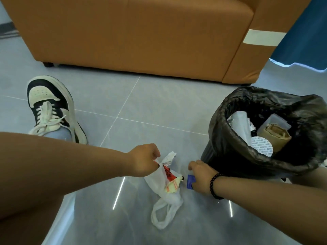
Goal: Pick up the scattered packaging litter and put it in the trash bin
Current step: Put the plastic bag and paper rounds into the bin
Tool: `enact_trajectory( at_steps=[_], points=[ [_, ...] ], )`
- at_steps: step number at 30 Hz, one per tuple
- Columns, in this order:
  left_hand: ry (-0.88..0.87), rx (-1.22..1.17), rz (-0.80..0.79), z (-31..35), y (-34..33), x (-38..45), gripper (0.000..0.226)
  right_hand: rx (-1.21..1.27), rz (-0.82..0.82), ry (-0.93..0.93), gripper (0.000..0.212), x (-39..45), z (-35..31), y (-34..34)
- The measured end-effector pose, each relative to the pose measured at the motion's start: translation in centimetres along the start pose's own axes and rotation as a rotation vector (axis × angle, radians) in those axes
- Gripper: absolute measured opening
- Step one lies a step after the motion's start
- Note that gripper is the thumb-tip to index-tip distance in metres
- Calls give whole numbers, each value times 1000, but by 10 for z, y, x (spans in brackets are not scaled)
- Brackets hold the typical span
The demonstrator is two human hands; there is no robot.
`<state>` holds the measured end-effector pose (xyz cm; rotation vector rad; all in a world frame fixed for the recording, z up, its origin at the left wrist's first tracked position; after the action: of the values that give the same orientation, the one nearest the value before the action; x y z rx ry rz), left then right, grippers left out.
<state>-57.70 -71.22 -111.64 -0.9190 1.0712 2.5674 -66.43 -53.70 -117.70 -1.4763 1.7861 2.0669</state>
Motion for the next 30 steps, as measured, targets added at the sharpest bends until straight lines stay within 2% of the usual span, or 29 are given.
enact_trajectory(
  at_steps=[5, 8, 11, 13, 18, 24, 30],
  points=[
    [20, 188, -46, 0, -15, 17, 56, -32, -10, -2, 45, 14, 3, -10],
    [35, 227, -88, 0, -26, 29, 77, -28, 18, 4, 42, 16, 4, -11],
    [59, 378, -108, -2, -35, 40, 101, 11, 21, 12, 46, 16, 7, -14],
    [70, 508, -101, -4, -37, 45, 105, 43, 31, 23, 47, 15, 8, -15],
    [48, 679, -81, -2, -42, 58, 93, 117, 74, 59, 38, 8, 14, -23],
    [24, 754, -53, -2, -43, 64, 57, 97, 15, 125, 23, -14, 23, -25],
    [20, 798, -8, 2, -34, 49, 54, 176, 58, 170, 16, -52, 20, -7]
  ],
)
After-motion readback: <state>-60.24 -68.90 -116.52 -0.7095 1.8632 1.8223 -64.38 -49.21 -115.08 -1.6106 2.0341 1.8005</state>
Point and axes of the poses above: each hand's wrist, its own x-axis towards the middle knuckle, its own y-axis out of the back of the hand, z = x × y, the point moved 4 cm from there along x, towards the middle knuckle, and after that the axes turned 12 degrees about -z, right-handed, at the moved point
